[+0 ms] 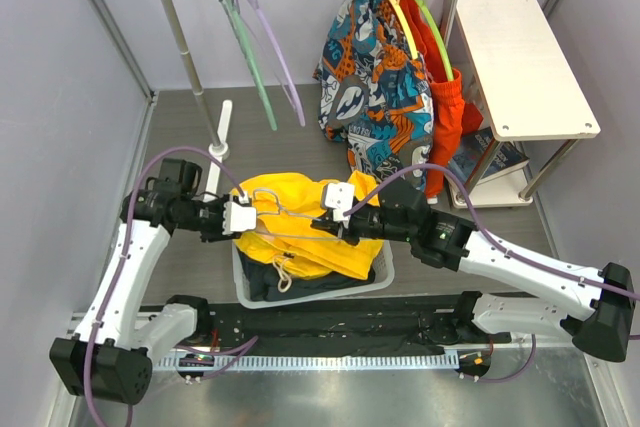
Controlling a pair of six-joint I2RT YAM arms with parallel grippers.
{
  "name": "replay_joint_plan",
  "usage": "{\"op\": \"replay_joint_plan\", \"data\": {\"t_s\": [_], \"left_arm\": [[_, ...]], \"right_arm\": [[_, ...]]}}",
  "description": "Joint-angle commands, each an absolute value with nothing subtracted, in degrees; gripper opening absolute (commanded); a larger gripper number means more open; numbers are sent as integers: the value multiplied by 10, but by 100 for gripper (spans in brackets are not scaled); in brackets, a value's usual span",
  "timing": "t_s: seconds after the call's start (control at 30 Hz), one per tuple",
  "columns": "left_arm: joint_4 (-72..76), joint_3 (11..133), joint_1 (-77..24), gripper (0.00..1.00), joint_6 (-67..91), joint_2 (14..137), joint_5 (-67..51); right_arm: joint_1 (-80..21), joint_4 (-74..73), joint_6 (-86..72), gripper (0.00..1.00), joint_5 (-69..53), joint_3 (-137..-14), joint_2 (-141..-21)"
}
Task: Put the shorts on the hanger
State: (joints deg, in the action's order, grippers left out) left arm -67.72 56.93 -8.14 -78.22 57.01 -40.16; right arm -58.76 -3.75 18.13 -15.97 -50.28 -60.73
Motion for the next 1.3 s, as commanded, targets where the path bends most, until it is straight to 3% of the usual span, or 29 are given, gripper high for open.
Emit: {"op": "replay_joint_plan", "data": {"t_s": [0.0, 0.2, 0.37, 0.43, 0.47, 0.5, 0.57, 0.6, 0.73, 0.93, 1.1, 1.27], "left_arm": [[-630, 565, -92, 45, -723, 548, -475], [-593, 547, -93, 29, -643, 525, -499], [-579, 554, -93, 1, -572, 525, -512], [-560, 561, -93, 0, -520, 522, -493], [-560, 564, -93, 0, -512, 522, -485], [-565, 569, -92, 0, -500, 526, -467], [-572, 577, -91, 0, -489, 531, -448], [-576, 582, -90, 0, -476, 540, -436], [-592, 610, -85, 0, -427, 576, -423], [-585, 620, -82, 0, -388, 594, -419], [-579, 624, -83, 0, -362, 605, -410], [-596, 633, -82, 0, -338, 606, -392]], "right_arm": [[-590, 50, 190, 1, -176, -502, -596], [-591, 81, 175, 1, -178, -497, -596], [-590, 74, 172, 1, -174, -505, -589], [-591, 42, 179, 4, -159, -513, -584], [-590, 9, 181, 14, -150, -518, -578], [-590, -14, 182, 42, -136, -531, -573], [-585, -73, 188, 73, -96, -551, -560], [-584, -94, 192, 77, -81, -557, -543], [-580, -208, 222, 80, -47, -591, -497], [-580, -376, 250, 76, -118, -575, -428], [-582, -263, 204, 78, -120, -457, -399], [-608, -157, 177, 80, -82, -410, -453]]}}
